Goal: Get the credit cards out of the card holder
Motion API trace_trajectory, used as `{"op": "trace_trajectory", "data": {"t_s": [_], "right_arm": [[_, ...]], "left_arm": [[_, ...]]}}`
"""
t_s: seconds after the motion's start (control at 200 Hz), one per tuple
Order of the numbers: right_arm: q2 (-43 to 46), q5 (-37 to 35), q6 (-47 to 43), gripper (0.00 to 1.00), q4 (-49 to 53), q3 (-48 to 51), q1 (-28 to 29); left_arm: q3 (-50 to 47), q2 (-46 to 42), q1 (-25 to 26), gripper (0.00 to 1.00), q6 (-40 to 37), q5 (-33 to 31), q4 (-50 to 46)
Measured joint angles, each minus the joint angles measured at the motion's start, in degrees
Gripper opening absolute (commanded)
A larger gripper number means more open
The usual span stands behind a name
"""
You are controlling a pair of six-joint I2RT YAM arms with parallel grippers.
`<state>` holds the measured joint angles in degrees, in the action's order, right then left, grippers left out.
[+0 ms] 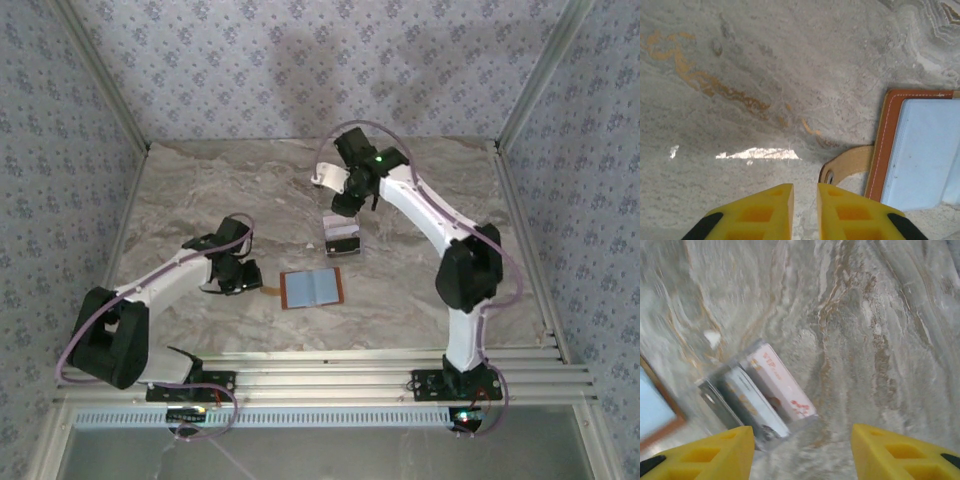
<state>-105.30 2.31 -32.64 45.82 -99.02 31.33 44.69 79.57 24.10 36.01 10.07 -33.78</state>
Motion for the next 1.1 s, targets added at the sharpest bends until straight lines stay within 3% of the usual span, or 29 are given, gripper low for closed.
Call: {"op": "trace_trajectory", "data": {"t_s": [0.165, 0.33, 0.36, 0.375, 0.385, 0.435, 0.465, 0.485, 0.71, 0.859, 0.969, 1.099], "right_arm": [[8.7, 3.6, 16.0, 0.51, -8.1, 13.5, -0.8], [15.0, 4.4, 27.0, 0.76, -16.3, 28.1, -2.8], [16.1, 4.1, 28.2, 0.85, -17.4, 30.9, -3.4], [16.5, 4.1, 28.6, 0.97, -17.8, 32.2, -3.8], [16.7, 4.1, 28.6, 0.99, -17.9, 32.7, -3.9], [18.1, 3.3, 30.4, 1.00, -19.1, 36.6, -5.4], [18.7, 2.8, 31.0, 1.00, -19.7, 38.4, -6.3], [19.2, 2.5, 31.3, 1.00, -20.3, 39.6, -7.1], [24.7, -6.1, 32.9, 1.00, -27.6, 49.0, -14.9], [25.6, -10.8, 31.4, 1.00, -39.8, 56.3, -20.9], [25.0, -11.9, 28.9, 1.00, -51.6, 63.3, -24.3], [22.0, -10.4, 27.4, 1.00, -63.6, 68.5, -26.9]], "left_arm": [[0.1, 2.4, 0.0, 0.32, 0.0, 0.9, 1.3], [0.2, 3.4, -0.2, 0.50, -0.5, 0.6, 2.9], [0.3, 3.4, -0.3, 0.56, -0.6, 0.3, 3.2], [0.4, 3.4, -0.4, 0.60, -0.7, 0.0, 3.4], [0.4, 3.4, -0.5, 0.62, -0.6, -0.2, 3.5], [0.8, 3.4, -0.7, 0.74, -1.6, -1.4, 4.0], [1.1, 3.4, -0.9, 0.95, -2.0, -2.2, 4.0], [1.3, 3.4, -1.0, 0.99, -1.7, -3.1, 4.0], [4.2, 3.3, -3.7, 1.00, -4.6, -15.5, 4.4], [4.5, 2.4, -6.3, 1.00, -7.6, -26.9, 7.1], [3.3, 1.2, -9.9, 0.99, -10.3, -34.2, 12.2], [-0.6, 0.1, -15.0, 1.00, -16.3, -38.3, 22.8]]}}
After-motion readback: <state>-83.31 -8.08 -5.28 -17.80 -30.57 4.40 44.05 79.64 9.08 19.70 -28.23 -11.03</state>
